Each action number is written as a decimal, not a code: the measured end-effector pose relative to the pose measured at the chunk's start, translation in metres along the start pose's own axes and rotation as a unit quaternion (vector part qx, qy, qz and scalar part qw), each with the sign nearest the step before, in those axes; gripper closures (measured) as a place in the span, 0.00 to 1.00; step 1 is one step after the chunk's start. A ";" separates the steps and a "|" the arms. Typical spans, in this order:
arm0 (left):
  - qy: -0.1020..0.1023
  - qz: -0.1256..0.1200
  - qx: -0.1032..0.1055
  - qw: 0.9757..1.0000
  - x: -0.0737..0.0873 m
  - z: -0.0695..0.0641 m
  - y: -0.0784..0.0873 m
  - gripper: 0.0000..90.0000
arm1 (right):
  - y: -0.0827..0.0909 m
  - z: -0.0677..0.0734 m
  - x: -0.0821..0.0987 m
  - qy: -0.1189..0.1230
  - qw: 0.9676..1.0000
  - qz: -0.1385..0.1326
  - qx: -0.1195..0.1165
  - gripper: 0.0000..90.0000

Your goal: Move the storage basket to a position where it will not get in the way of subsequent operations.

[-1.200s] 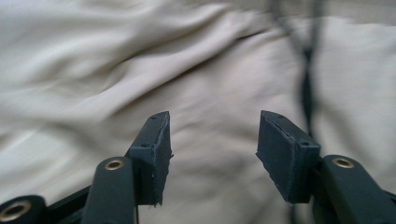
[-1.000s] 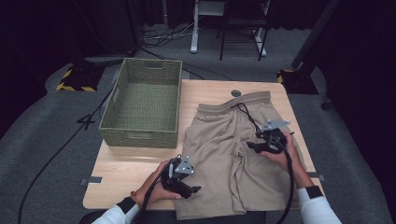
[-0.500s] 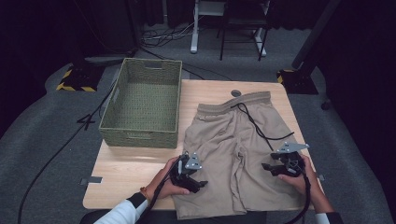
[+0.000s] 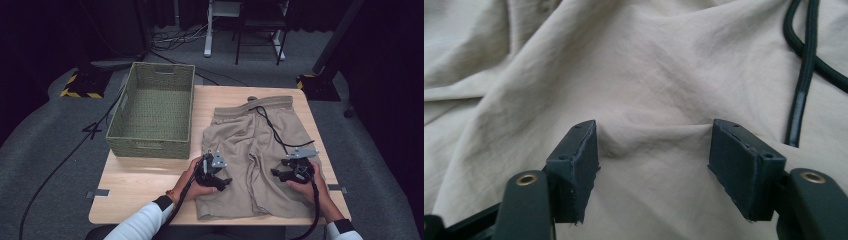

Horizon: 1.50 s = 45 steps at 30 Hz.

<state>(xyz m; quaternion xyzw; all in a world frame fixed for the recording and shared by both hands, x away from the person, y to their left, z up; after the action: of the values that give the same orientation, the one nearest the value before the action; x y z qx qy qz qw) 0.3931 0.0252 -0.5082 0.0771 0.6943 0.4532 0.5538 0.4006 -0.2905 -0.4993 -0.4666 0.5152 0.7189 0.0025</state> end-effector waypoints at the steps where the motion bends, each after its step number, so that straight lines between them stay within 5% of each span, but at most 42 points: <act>1: -0.002 0.000 -0.009 1.000 -0.002 0.003 -0.002 0.26 | -0.002 -0.001 -0.002 -0.003 1.000 -0.001 0.001 0.40; 5: 0.008 0.005 -0.055 0.998 -0.011 0.017 -0.008 0.26 | -0.010 -0.009 -0.011 -0.012 1.000 0.000 0.013 0.40; 9: -0.012 0.029 -0.119 0.992 -0.022 0.020 -0.010 0.27 | -0.018 -0.014 -0.022 -0.025 0.999 0.002 0.022 0.40; 11: -0.018 0.051 -0.128 0.990 -0.027 0.018 -0.008 0.33 | -0.020 -0.014 -0.025 -0.026 0.999 0.009 0.027 0.40; 13: -0.032 0.048 -0.124 0.991 -0.029 0.013 -0.004 0.37 | -0.020 -0.010 -0.026 -0.022 0.999 0.012 0.030 0.41; 17: -0.048 0.026 -0.040 0.998 -0.025 -0.001 0.010 0.38 | -0.006 0.000 -0.024 -0.003 1.000 0.008 0.010 0.41; 20: -0.064 0.036 -0.005 0.997 -0.013 -0.013 0.015 0.40 | 0.012 0.009 -0.018 0.027 1.000 0.008 0.011 0.42; 24: -0.069 0.049 0.020 0.996 0.005 -0.021 0.023 0.40 | 0.037 0.007 -0.001 0.023 1.000 0.004 0.020 0.42; 30: -0.054 0.048 0.039 0.997 0.025 -0.017 0.040 0.42 | 0.066 -0.006 0.033 -0.014 0.999 0.008 0.051 0.41; 39: -0.042 0.043 0.037 0.997 0.055 -0.013 0.066 0.43 | 0.088 -0.016 0.087 -0.061 0.995 0.030 0.074 0.40; 42: -0.042 0.045 0.037 0.997 0.063 -0.014 0.074 0.43 | 0.097 -0.019 0.099 -0.079 0.993 0.025 0.081 0.41; 45: -0.039 0.049 0.036 0.997 0.070 -0.014 0.083 0.43 | 0.109 -0.022 0.105 -0.083 0.990 0.049 0.100 0.41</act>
<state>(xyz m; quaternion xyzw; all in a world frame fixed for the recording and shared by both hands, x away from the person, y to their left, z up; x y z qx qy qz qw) 0.3222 0.1075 -0.4985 0.1486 0.6832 0.4515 0.5544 0.3035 -0.4081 -0.4905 -0.3773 0.6049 0.6990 0.0568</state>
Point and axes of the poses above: each handheld gripper's, and its own axes: y roughly backward along the jaws, x roughly out of its underside, z roughly to its left, the point moved 1 cm from there along -y, roughly forward along the jaws, and after that the axes turned 3 degrees about -x, right-handed, at the moved point
